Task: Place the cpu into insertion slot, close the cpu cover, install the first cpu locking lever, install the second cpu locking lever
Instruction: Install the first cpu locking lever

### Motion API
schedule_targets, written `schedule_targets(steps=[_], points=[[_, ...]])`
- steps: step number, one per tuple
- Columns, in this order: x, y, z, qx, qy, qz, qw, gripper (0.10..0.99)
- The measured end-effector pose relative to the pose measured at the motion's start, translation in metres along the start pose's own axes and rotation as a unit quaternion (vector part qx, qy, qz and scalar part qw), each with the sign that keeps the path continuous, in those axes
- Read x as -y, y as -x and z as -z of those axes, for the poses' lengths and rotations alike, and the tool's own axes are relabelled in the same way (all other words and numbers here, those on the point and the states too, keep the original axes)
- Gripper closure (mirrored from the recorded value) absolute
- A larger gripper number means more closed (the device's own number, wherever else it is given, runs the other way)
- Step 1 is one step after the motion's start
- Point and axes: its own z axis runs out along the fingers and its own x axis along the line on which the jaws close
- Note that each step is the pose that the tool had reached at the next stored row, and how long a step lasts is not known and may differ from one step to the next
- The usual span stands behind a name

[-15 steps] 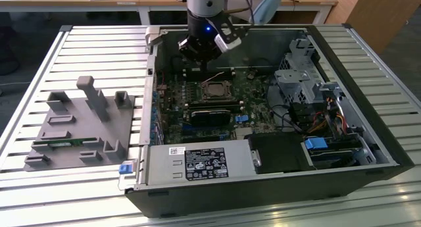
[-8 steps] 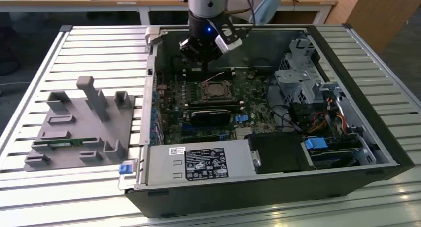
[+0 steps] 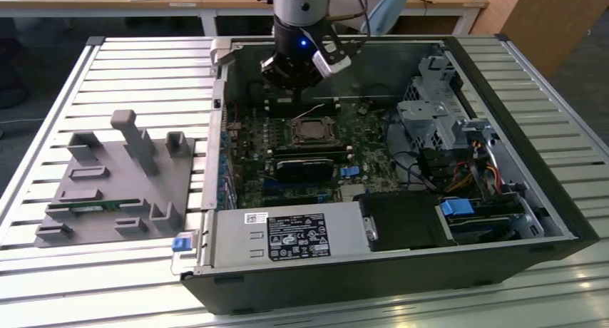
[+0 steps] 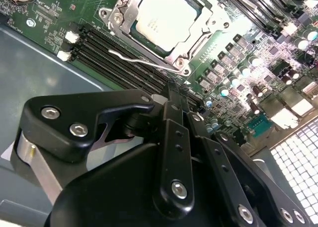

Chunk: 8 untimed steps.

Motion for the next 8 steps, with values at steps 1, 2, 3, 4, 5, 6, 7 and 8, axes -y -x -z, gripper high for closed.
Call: schedule_targets(steps=[1,2,3,4,5,6,7,8], points=[[0.0000,0.0001,-0.0002,0.0001,0.0001,0.000,1.0000,0.980],[0.0000,0.0002,-0.0004,0.0001,0.0001,0.000,1.0000,0.980],[0.0001,0.0003,-0.0006,0.0001,0.0001,0.000,1.0000,0.980],[0.0001,0.0006,-0.0008,0.0001,0.0001,0.000,1.0000,0.980],[0.0001,0.0008,-0.0010,0.0001,0.0001,0.000,1.0000,0.980],[0.0002,0.0009,-0.0013,0.0001,0.0001,0.000,1.0000,0.980],[0.0002,0.0011,-0.0015,0.0001,0.0001,0.000,1.0000,0.980],[0.0002,0.0013,-0.0018,0.0001,0.0001,0.000,1.0000,0.980]])
